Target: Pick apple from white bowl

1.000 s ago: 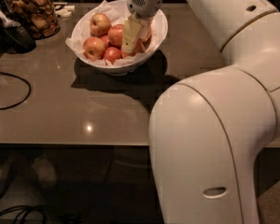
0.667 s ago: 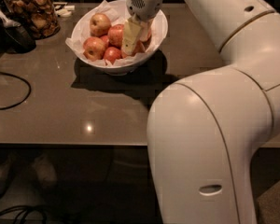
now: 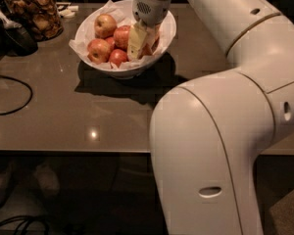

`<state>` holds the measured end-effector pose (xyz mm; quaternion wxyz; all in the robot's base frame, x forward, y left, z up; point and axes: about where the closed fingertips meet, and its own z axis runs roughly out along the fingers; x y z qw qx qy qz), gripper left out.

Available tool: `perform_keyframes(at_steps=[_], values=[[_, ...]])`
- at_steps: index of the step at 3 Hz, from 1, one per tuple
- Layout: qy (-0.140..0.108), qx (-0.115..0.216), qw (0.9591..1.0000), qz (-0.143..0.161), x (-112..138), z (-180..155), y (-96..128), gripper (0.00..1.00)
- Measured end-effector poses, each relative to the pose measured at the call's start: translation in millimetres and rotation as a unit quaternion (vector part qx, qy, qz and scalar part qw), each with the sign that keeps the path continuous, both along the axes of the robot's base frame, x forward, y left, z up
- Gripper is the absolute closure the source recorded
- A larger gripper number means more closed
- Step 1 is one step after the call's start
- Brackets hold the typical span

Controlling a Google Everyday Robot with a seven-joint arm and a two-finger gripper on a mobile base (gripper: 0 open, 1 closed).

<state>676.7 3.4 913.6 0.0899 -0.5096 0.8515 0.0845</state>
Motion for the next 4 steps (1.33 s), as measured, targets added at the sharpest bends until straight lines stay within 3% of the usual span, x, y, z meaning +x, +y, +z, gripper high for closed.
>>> perform_keyframes(at_steps=[1,2,4], values=[[0.006,0.002,1.0000,-0.002,1.4,-4.9,-0.1,0.25],[0.006,0.002,1.0000,-0.002,1.5,-5.1,0.0,0.27],[0.006,0.003,1.0000,-0.002,1.5,-5.1,0.0,0.74]])
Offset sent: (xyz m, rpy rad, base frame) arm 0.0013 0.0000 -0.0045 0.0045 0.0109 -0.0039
